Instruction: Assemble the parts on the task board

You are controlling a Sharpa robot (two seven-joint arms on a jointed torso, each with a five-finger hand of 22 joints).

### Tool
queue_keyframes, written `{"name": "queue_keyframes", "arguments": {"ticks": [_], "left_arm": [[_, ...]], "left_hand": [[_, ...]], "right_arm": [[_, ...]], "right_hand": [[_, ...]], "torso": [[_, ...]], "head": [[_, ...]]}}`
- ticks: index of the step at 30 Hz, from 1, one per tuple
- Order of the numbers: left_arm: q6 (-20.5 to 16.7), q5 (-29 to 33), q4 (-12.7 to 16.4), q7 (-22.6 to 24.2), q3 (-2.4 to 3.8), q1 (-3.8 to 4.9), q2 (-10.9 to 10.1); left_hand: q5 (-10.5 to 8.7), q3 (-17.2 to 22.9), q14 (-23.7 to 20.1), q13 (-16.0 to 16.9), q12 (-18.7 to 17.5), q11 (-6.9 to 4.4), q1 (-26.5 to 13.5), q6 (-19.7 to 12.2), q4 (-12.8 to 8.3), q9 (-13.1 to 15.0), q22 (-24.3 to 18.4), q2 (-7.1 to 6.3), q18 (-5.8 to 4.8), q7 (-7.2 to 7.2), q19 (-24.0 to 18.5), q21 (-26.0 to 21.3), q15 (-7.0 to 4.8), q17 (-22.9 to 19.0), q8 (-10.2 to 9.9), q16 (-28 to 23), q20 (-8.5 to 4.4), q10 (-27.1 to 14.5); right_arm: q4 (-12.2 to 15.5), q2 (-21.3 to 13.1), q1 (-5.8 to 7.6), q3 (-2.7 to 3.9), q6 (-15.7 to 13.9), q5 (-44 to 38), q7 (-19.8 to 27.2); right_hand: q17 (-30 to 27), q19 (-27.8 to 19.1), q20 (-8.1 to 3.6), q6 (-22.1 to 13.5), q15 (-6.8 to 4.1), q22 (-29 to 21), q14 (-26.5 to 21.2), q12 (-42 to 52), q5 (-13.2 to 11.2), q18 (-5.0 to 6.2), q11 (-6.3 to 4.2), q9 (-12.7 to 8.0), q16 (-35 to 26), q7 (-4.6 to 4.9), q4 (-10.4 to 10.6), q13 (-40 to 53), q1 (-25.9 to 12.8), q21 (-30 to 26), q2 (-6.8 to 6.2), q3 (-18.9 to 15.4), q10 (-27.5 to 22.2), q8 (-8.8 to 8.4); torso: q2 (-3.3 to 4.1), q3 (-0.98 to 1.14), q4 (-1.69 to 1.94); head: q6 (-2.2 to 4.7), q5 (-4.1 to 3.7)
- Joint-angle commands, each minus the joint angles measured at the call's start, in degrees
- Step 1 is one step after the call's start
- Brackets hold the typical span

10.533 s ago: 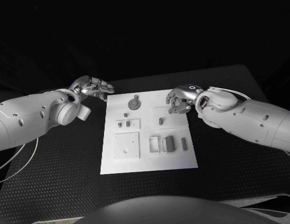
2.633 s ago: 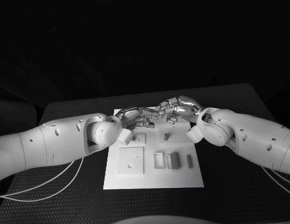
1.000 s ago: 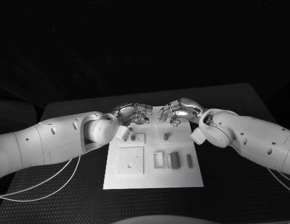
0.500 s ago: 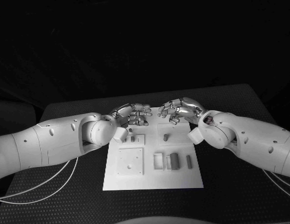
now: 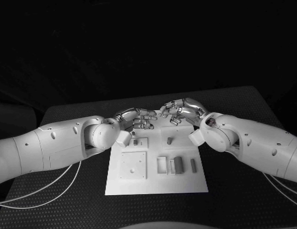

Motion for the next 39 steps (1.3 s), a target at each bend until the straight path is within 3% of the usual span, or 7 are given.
{"name": "queue_keyframes", "arguments": {"ticks": [1, 13, 22, 30, 39], "left_arm": [[2.7, 0.4, 0.2, 1.5, 0.03, 0.01, 0.3], [3.2, 0.8, 0.2, 1.5, 0.04, 0.01, 0.5], [5.1, 1.1, 0.4, 1.7, 0.04, 0.01, 0.5], [6.1, 1.0, 0.4, 0.6, 0.04, 0.01, 0.5], [4.6, 0.9, 0.3, -0.1, 0.04, 0.01, 0.5]], "left_hand": [[-0.11, 1.2, 1.1, -0.5, -0.5, -0.02, 1.1, 0.8, 0.0, -0.2, -1.1, -0.1, 0.18, -0.01, 0.7, 0.0, -0.14, 0.1, 0.2, -1.1, -0.08, 1.0], [-0.1, 2.0, 2.2, -2.1, -2.4, 0.39, 1.4, 0.1, -0.1, -0.9, -3.1, -0.64, -0.13, 0.51, 1.2, 0.0, 0.15, 1.1, -0.8, -3.2, -0.25, 0.8], [-0.11, -0.6, 2.3, -3.2, -3.1, 0.8, -0.7, -0.9, -0.1, -1.2, -4.0, -2.24, -0.14, 1.02, 1.0, 0.0, 0.5, 1.9, -1.5, -4.2, -0.12, 0.0], [-0.1, -1.7, 2.4, -3.9, -3.0, 0.81, 0.0, -1.1, -0.1, -1.3, -4.6, -2.21, 0.06, 1.04, 1.0, 0.1, 0.5, 2.7, -1.6, -4.8, -0.09, -0.1], [-0.1, -1.7, 2.6, -4.3, -3.0, 0.79, 1.3, -1.0, -0.1, -1.3, -5.0, -2.2, 0.11, 1.05, 1.2, 0.1, 0.47, 3.3, -1.6, -5.1, -0.07, 0.1]], "right_arm": [[0.0, 0.2, -0.05, 0.02, 0.2, 0.7, 0.8], [-0.4, 0.9, -0.28, 0.02, 0.6, 0.7, 0.6], [-0.6, 1.1, -0.34, 0.02, 0.7, 0.6, 0.6], [-0.6, 1.1, -0.37, 0.02, 1.0, 0.5, 0.7], [-0.1, 0.8, -0.51, 0.02, 1.6, 1.3, 1.2]], "right_hand": [[0.1, -0.3, -0.2, 0.3, -0.28, 1.2, 0.0, 0.1, 0.3, 2.62, -0.14, 0.1, 0.1, -0.06, -0.1, 0.1, 0.1, 0.3, 0.29, 0.1, 0.1, 0.23], [0.1, -0.3, -0.2, 0.3, -0.28, 1.2, 0.0, 0.1, 0.3, 2.62, -0.15, 0.1, 0.1, -0.07, -0.1, 0.1, 0.1, 0.3, 0.34, 0.1, 0.1, 0.23], [0.1, -0.3, -0.21, 0.3, -0.28, 1.2, 0.0, 0.1, 0.3, 2.62, -0.15, 0.1, 0.1, -0.07, -0.2, 0.1, 0.1, 0.3, 0.37, 0.1, 0.1, 0.22], [0.1, -0.3, -0.21, 0.3, -0.29, 1.1, 0.0, 0.1, 0.3, 2.62, -0.15, 0.1, 0.1, -0.08, -0.2, 0.1, 0.1, 0.3, 0.4, 0.1, 0.1, 0.22], [0.1, -0.3, -0.2, 0.3, -0.28, 1.1, 0.0, 0.0, 0.3, 2.62, -0.14, 0.1, 0.1, -0.08, -0.2, 0.1, 0.1, 0.3, 0.47, 0.1, 0.1, 0.22]], "torso": [[0.0, 0.01, -0.05], [0.0, 0.0, -0.01], [0.0, -0.01, -0.01], [0.0, 0.01, -0.01], [0.0, 0.06, 0.0]], "head": [[-0.01, 0.03], [0.08, 0.04], [0.09, 0.08], [0.04, 0.1], [0.06, 0.09]]}}
